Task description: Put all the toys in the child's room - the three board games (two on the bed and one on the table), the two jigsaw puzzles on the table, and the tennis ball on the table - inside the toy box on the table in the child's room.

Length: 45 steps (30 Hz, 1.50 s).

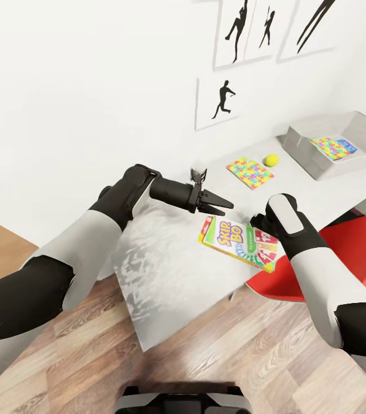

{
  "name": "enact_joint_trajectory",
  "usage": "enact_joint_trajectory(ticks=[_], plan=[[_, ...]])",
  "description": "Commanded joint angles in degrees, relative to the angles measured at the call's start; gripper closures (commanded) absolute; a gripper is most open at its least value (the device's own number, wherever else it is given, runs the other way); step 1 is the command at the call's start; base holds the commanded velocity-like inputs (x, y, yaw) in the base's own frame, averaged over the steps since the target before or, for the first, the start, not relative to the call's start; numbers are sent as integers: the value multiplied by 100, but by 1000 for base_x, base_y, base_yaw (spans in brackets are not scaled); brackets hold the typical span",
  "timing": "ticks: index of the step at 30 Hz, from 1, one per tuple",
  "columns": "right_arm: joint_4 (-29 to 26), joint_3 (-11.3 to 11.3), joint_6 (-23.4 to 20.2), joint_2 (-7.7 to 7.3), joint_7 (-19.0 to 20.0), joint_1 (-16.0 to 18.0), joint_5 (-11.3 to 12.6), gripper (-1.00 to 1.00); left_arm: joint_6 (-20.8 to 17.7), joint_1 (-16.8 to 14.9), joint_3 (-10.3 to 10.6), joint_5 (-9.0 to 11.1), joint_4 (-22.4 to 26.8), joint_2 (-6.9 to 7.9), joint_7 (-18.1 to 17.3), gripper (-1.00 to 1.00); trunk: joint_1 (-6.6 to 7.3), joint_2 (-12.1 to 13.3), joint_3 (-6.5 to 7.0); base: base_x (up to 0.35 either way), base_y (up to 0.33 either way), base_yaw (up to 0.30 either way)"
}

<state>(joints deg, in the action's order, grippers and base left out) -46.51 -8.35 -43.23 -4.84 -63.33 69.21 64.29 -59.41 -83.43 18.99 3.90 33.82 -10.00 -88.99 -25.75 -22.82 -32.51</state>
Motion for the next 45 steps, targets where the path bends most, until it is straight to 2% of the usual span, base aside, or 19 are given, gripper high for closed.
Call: enact_joint_trajectory(ticks=[1, 45], plan=[[-7, -26, -36, -9, -48, 5, 43, -100, -59, -7, 17, 26, -7, 0, -11, -100, -3, -10, -9, -33, 19, 0], [-8, -26, -36, -18, -48, 5, 46, -100, -59, 9, 17, 32, -7, 0, -5, -100, -3, -10, -9, -75, 56, 0]])
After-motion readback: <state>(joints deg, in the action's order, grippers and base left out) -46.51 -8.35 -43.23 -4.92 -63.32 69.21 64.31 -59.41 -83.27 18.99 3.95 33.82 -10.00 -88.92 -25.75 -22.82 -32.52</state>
